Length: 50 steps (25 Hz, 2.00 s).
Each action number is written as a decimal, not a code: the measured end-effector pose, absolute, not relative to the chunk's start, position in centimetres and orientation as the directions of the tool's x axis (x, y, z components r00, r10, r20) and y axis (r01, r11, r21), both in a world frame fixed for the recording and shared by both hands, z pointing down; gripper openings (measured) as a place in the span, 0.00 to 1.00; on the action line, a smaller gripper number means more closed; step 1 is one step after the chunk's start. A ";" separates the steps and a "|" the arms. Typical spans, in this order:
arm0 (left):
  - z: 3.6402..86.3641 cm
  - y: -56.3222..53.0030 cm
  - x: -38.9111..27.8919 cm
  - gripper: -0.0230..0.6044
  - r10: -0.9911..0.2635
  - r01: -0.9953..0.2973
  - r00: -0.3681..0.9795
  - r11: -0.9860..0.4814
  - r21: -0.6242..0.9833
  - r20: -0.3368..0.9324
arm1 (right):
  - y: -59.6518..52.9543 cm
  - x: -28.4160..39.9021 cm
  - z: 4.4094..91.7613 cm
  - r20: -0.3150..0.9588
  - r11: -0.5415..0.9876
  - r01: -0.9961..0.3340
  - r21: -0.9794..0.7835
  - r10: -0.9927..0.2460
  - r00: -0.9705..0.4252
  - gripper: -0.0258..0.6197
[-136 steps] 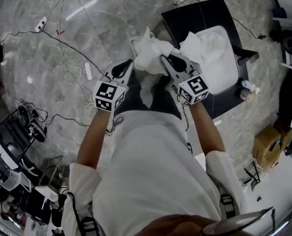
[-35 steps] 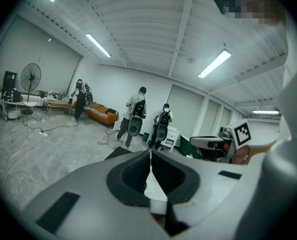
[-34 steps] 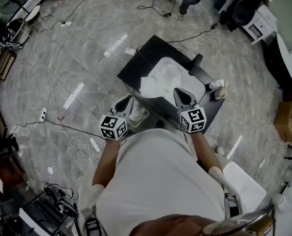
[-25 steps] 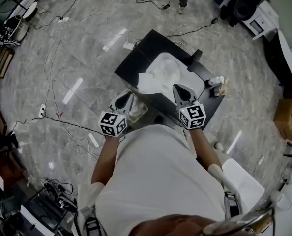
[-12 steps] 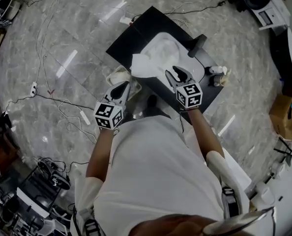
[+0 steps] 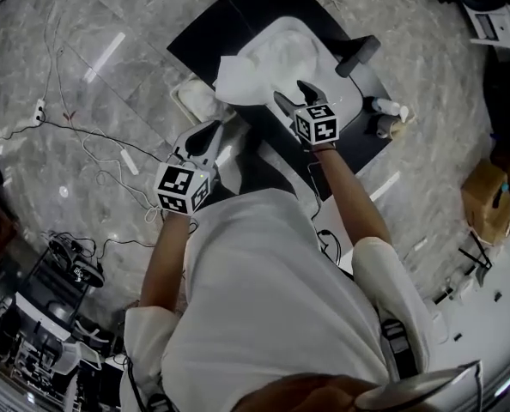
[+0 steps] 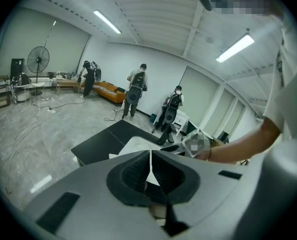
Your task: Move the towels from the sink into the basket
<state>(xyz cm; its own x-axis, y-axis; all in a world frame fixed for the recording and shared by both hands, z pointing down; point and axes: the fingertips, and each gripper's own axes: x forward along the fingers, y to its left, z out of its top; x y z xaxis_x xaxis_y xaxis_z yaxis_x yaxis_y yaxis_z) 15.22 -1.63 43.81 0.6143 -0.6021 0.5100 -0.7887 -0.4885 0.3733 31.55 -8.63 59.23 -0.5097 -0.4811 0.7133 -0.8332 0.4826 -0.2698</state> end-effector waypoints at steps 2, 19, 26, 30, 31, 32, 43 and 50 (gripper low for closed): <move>45.5 -1.9 15.7 0.06 -0.595 -0.791 0.611 -0.478 0.382 0.522 | -9.3 31.7 62.4 0.735 0.474 -0.836 -0.276 -0.457 -0.501 0.56; 56.1 -1.9 17.0 0.06 -0.545 -0.789 0.614 -0.411 0.456 0.571 | -12.5 30.7 81.9 0.849 0.466 -0.847 -0.256 -0.311 -0.427 0.94; 58.8 -1.8 15.5 0.06 -0.533 -0.797 0.604 -0.383 0.467 0.593 | -14.1 31.8 85.3 0.893 0.407 -0.882 -0.238 -0.265 -0.363 0.94; 59.8 -2.1 14.5 0.06 -0.539 -0.805 0.592 -0.366 0.467 0.598 | -14.6 32.7 86.6 0.920 0.376 -0.903 -0.209 -0.236 -0.312 0.72; 59.9 -2.1 14.3 0.06 -0.541 -0.807 0.590 -0.362 0.467 0.600 | -14.7 32.8 86.6 0.927 0.396 -0.900 -0.182 -0.237 -0.292 0.59; 60.0 -2.0 14.1 0.06 -0.542 -0.808 0.588 -0.358 0.468 0.601 | -14.7 32.7 86.6 0.931 0.420 -0.893 -0.158 -0.238 -0.277 0.49; 57.5 -1.5 11.3 0.06 -0.567 -0.808 0.587 -0.369 0.459 0.578 | -13.7 32.8 80.5 0.911 0.499 -0.863 -0.074 -0.318 -0.262 0.23; 55.0 -1.9 10.1 0.06 -0.566 -0.795 0.607 -0.417 0.442 0.558 | -12.2 32.6 73.7 0.873 0.489 -0.866 -0.108 -0.370 -0.318 0.23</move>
